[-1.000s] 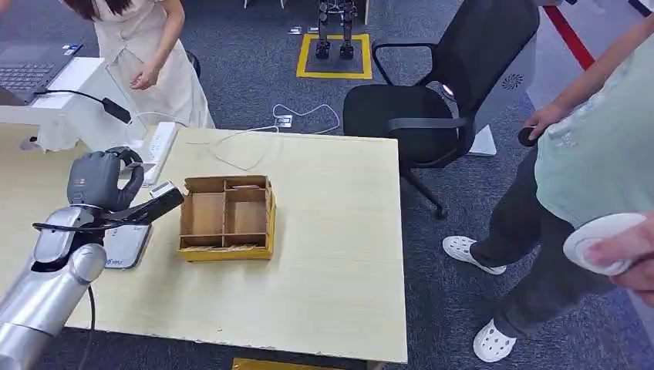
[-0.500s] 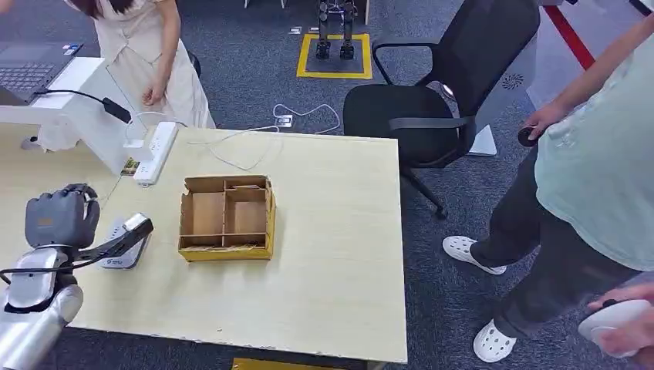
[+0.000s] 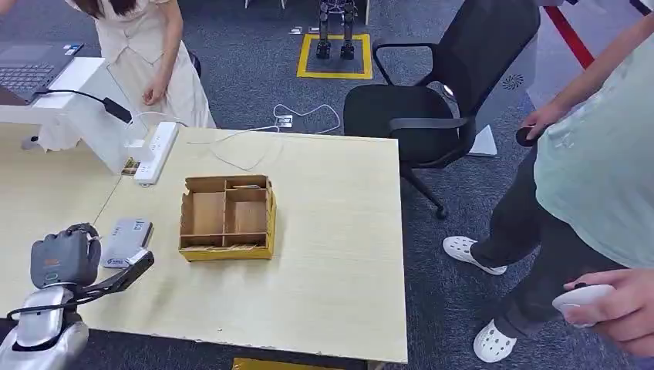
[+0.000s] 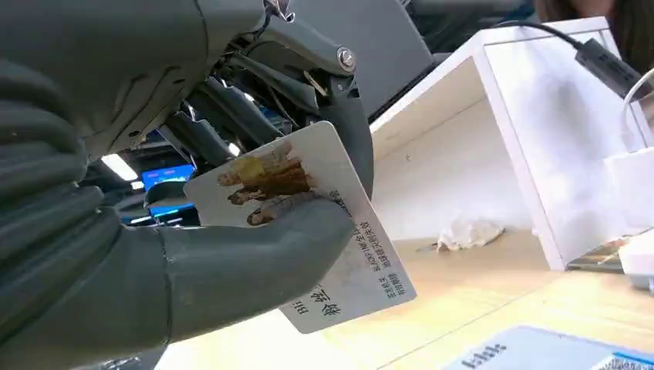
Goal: Pass the card to the sensor for recognition and then transmit it.
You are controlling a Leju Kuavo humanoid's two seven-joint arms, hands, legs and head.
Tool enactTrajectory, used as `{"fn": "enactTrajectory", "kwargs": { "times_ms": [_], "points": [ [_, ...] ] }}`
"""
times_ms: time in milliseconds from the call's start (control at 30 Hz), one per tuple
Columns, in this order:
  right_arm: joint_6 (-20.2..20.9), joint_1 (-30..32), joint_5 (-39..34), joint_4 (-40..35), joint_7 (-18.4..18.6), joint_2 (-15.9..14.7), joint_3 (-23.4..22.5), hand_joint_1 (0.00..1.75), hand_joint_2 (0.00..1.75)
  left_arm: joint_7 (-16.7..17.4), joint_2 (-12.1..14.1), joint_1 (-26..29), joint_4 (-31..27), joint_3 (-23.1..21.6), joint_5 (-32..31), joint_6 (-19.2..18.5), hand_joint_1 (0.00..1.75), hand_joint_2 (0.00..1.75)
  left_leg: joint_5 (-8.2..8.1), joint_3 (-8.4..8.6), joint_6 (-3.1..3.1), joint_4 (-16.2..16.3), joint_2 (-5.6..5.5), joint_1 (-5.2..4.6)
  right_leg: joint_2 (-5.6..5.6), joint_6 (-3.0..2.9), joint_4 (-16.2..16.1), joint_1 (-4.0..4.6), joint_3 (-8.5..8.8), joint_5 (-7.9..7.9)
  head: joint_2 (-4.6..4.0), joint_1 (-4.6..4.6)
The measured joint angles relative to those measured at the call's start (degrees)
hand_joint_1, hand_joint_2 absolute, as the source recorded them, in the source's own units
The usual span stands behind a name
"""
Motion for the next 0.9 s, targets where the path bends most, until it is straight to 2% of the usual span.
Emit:
{"fn": "enactTrajectory", "kwargs": {
  "times_ms": [167,300,900],
  "points": [
    [-0.24,0.18,-0.09,-0.26,0.07,0.09,-0.22,0.00,0.00,-2.01,-2.71,1.27,0.39,-0.02,1.75,0.02,1.75,1.75,0.00,0.01,0.00,0.00,-0.02,-0.02,-0.02,0.00,0.00,-0.02,0.01,0.00,0.00,0.00],
    [-0.31,0.29,-0.06,-0.57,0.46,0.09,-0.42,0.00,0.00,-2.12,-4.52,1.72,0.44,-0.02,2.40,0.02,1.75,1.75,0.00,0.01,0.00,0.00,-0.02,-0.02,-0.02,0.00,0.00,-0.03,0.01,0.00,0.00,0.00],
    [-0.46,0.64,0.46,-1.68,1.14,0.09,-1.05,0.00,0.00,-2.91,-8.13,0.96,0.81,-0.04,4.09,1.14,1.75,1.75,0.00,0.04,0.00,0.00,-0.01,-0.05,-0.01,0.00,0.00,-0.05,0.01,0.00,0.00,0.00]
  ]
}}
